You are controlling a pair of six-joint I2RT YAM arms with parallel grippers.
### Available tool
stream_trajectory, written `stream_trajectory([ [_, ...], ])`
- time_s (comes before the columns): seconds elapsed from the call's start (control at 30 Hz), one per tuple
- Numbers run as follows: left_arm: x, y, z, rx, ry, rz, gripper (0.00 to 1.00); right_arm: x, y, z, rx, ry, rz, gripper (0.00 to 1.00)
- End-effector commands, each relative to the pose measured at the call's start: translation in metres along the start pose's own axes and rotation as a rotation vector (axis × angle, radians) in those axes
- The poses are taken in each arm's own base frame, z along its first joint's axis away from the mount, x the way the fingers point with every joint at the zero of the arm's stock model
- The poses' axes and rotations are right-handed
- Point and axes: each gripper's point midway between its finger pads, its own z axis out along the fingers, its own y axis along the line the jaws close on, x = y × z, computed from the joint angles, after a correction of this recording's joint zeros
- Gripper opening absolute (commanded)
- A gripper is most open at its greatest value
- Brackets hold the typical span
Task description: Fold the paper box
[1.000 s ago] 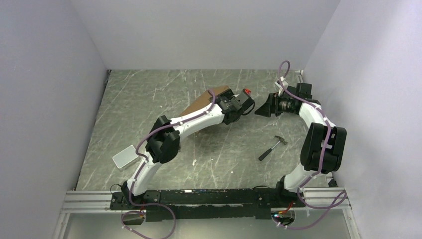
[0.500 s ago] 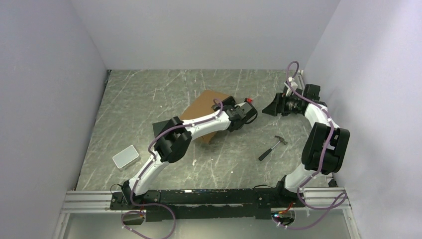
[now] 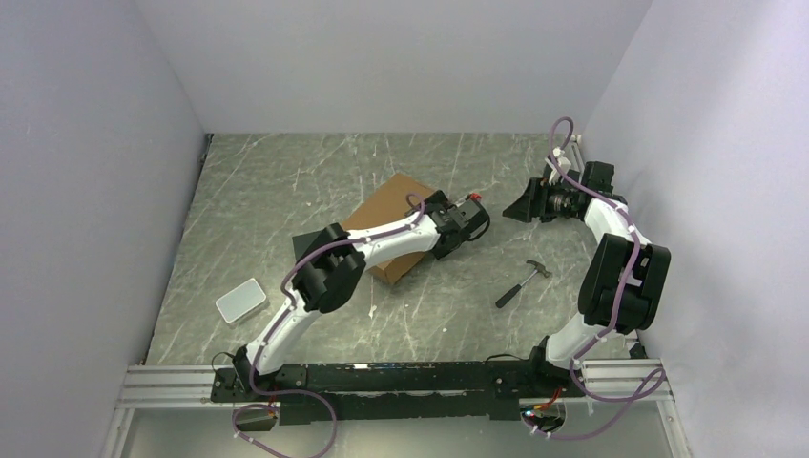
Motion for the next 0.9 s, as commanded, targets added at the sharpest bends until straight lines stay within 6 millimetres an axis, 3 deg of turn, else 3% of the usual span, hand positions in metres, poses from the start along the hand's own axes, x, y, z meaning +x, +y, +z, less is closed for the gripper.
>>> stream_trajectory([
  [0.0, -0.003, -0.040, -0.022, 0.281, -0.024, -0.088, 1.00, -0.006, -0.002, -0.002, 0.002, -0.022, -0.018, 0.75],
  [0.2, 0.018, -0.025, 0.011, 0.079, 0.045, -0.045, 1.00, -0.007, 0.000, -0.003, -0.007, -0.026, -0.018, 0.75],
  [0.33, 0.019, -0.012, 0.026, -0.049, 0.023, -0.010, 0.99, -0.005, 0.003, -0.002, -0.030, -0.021, -0.010, 0.75],
  [0.47, 0.013, 0.005, 0.035, -0.182, -0.048, 0.036, 0.78, -0.002, 0.009, 0.003, -0.056, -0.012, -0.009, 0.75],
  [0.6, 0.011, 0.013, 0.040, -0.218, -0.065, 0.065, 0.75, 0.008, 0.022, 0.019, -0.136, 0.014, 0.035, 0.74],
  [0.7, 0.013, 0.013, 0.041, -0.181, -0.079, 0.050, 0.75, 0.019, 0.028, 0.038, -0.203, 0.033, 0.118, 0.66],
  [0.87, 0.016, 0.014, 0.040, -0.134, -0.095, 0.017, 0.74, 0.030, 0.032, 0.076, -0.200, 0.081, 0.208, 0.35],
])
